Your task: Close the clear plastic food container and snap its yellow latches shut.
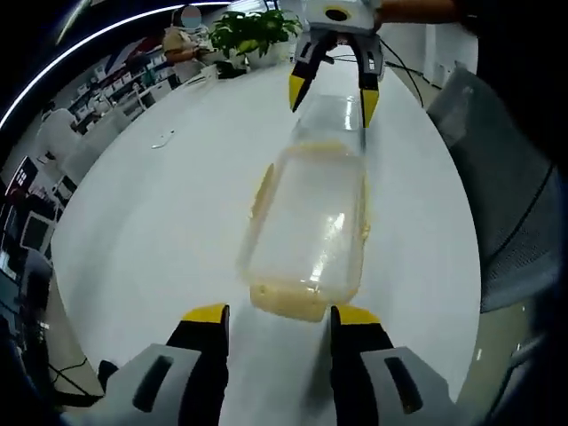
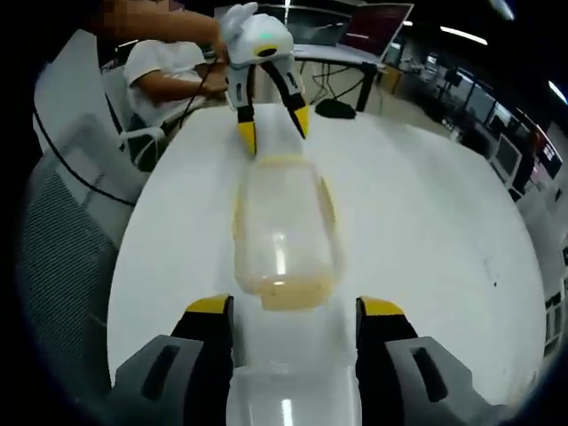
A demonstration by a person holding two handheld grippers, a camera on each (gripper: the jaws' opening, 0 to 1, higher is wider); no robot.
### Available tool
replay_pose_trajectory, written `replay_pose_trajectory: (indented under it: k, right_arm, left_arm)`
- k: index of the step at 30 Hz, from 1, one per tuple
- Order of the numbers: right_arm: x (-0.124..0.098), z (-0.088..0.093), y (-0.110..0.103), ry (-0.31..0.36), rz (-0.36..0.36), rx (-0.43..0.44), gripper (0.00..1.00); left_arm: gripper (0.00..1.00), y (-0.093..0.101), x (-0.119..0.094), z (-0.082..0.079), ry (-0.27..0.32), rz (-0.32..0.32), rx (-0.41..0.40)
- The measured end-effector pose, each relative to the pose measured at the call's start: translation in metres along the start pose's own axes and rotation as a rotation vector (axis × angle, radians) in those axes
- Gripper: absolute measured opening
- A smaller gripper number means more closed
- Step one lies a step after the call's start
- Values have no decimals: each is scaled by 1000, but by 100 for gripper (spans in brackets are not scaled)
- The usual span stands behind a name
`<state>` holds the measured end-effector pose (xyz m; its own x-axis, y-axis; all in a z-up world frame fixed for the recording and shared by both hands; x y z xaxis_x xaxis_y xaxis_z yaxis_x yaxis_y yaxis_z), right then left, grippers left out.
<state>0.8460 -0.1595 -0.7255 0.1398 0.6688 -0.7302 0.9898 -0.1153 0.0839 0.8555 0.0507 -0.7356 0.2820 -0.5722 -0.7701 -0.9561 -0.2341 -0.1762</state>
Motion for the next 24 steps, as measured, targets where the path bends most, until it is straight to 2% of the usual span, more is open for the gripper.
replay_pose_trajectory:
  k: [7, 19, 24]
  right_arm:
    - [14, 2, 2, -31, -13, -6, 50]
    - [27, 9, 4, -73, -26, -14, 45]
    - [32, 13, 4, -104, -41, -47, 42]
  left_arm:
    - [38, 4, 7, 5, -41, 61, 58]
    - [36, 1, 18, 5, -59, 126, 83]
    - [36, 0, 21, 4, -54, 160, 76]
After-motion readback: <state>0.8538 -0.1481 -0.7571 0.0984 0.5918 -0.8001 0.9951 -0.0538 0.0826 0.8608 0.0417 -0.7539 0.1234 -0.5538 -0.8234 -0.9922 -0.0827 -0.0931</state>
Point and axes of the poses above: the point that each gripper's makers call its tool centre point, and the gripper's own axes: x roughly forward along the fingers, y roughly to its right, z roughly out of its underside, the point moved 3 cm from there along -x, roughly backward along the fingers, and after that the axes turned 7 degrees about y, right-handed, at the moved point
